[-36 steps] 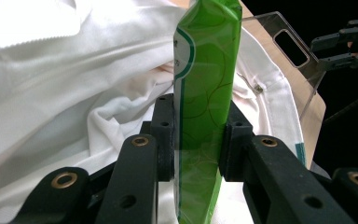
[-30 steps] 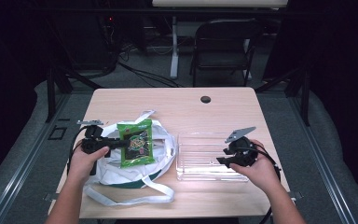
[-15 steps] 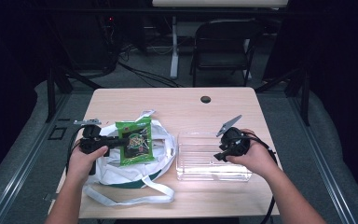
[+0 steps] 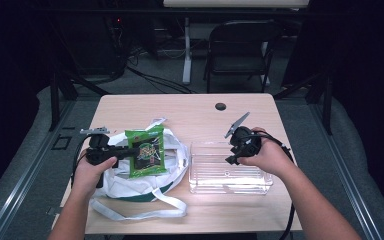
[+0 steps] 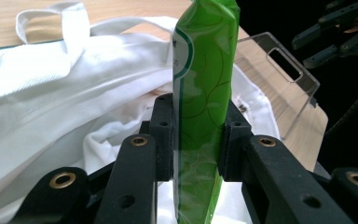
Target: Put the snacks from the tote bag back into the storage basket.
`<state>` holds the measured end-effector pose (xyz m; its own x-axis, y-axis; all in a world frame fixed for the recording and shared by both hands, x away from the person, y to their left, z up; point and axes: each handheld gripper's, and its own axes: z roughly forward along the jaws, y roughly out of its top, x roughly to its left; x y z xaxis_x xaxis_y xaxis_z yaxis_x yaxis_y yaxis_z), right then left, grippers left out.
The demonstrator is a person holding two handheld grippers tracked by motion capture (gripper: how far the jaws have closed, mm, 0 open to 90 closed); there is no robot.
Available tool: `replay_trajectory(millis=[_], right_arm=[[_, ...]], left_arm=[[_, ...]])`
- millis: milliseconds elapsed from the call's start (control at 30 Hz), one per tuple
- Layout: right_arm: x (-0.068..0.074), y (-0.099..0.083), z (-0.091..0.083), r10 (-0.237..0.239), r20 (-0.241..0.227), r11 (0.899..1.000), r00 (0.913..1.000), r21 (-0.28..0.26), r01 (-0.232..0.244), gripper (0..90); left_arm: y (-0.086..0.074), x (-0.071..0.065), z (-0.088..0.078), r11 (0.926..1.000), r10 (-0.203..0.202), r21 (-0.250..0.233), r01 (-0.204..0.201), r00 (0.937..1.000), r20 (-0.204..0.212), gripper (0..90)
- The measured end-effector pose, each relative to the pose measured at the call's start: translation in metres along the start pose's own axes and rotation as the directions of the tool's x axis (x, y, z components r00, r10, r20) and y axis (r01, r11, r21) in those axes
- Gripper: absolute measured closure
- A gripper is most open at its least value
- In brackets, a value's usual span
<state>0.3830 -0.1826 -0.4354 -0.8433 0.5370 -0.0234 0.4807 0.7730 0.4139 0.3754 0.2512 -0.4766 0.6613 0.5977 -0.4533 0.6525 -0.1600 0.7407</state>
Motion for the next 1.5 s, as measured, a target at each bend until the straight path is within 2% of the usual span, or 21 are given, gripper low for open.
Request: replay_trajectory(millis=[267,433,467,700,800,833,1000,1067,1133,1233,1333,1367,1467,1500], right_arm=[[0.0,0.012,-0.003,-0.029,0.006,0.999,0.9996,0.022,0.029,55.7],[-0.002,0.022,-0.007,-0.045,0.005,0.998,0.999,0.036,0.045,55.7],[-0.002,0.024,-0.007,-0.052,0.008,0.998,0.9986,0.041,0.052,55.8],[-0.001,0.036,-0.011,-0.096,-0.001,0.994,0.9954,0.054,0.095,57.3],[0.001,0.045,-0.018,-0.138,-0.004,0.99,0.9904,0.036,0.138,57.8],[0.003,0.048,-0.021,-0.145,-0.004,0.989,0.9894,0.033,0.145,58.0],[0.009,0.06,-0.037,-0.206,-0.019,0.978,0.9783,0.016,0.206,58.5],[0.01,0.065,-0.043,-0.219,-0.028,0.976,0.9752,0.002,0.22,58.4],[0.012,0.071,-0.048,-0.234,-0.026,0.972,0.972,0.0,0.234,58.0],[0.014,0.079,-0.053,-0.263,-0.032,0.965,0.9642,0.002,0.264,57.1],[0.016,0.089,-0.057,-0.288,-0.044,0.958,0.9566,0.002,0.288,56.6],[0.016,0.089,-0.057,-0.288,-0.044,0.958,0.9566,0.002,0.288,56.6],[0.021,0.102,-0.057,-0.316,-0.057,0.949,0.9471,0.005,0.317,53.4],[0.021,0.102,-0.057,-0.316,-0.057,0.949,0.9471,0.005,0.317,53.4]], left_arm=[[0.003,-0.006,-0.006,0.9984,0.014,-0.054,-0.015,0.9998,-0.012,72.1],[0.006,-0.011,-0.008,0.9984,0.031,-0.048,-0.031,0.9995,-0.002,72.3],[0.008,-0.014,-0.009,0.9971,0.04,-0.065,-0.04,0.9992,0.003,72.3],[0.011,-0.021,-0.01,0.9954,0.06,-0.078,-0.057,0.9975,0.039,72.6],[0.012,-0.025,-0.009,0.9947,0.075,-0.075,-0.071,0.9955,0.058,72.6],[0.013,-0.029,-0.006,0.9948,0.079,-0.071,-0.073,0.9939,0.077,72.6],[0.013,-0.038,0.005,0.9946,0.099,-0.043,-0.094,0.9877,0.121,72.7],[0.012,-0.04,0.008,0.9947,0.099,-0.039,-0.095,0.9866,0.13,72.7],[0.012,-0.045,0.014,0.9939,0.109,-0.029,-0.106,0.9829,0.148,72.7],[0.012,-0.049,0.017,0.993,0.118,-0.028,-0.115,0.9806,0.157,72.7],[0.012,-0.053,0.023,0.9907,0.136,-0.033,-0.132,0.9748,0.177,72.7],[0.012,-0.053,0.023,0.9907,0.136,-0.033,-0.132,0.9748,0.177,72.8],[0.011,-0.057,0.027,0.9894,0.145,-0.036,-0.141,0.9721,0.184,72.8],[0.011,-0.057,0.027,0.9894,0.145,-0.036,-0.141,0.9721,0.184,72.8]])
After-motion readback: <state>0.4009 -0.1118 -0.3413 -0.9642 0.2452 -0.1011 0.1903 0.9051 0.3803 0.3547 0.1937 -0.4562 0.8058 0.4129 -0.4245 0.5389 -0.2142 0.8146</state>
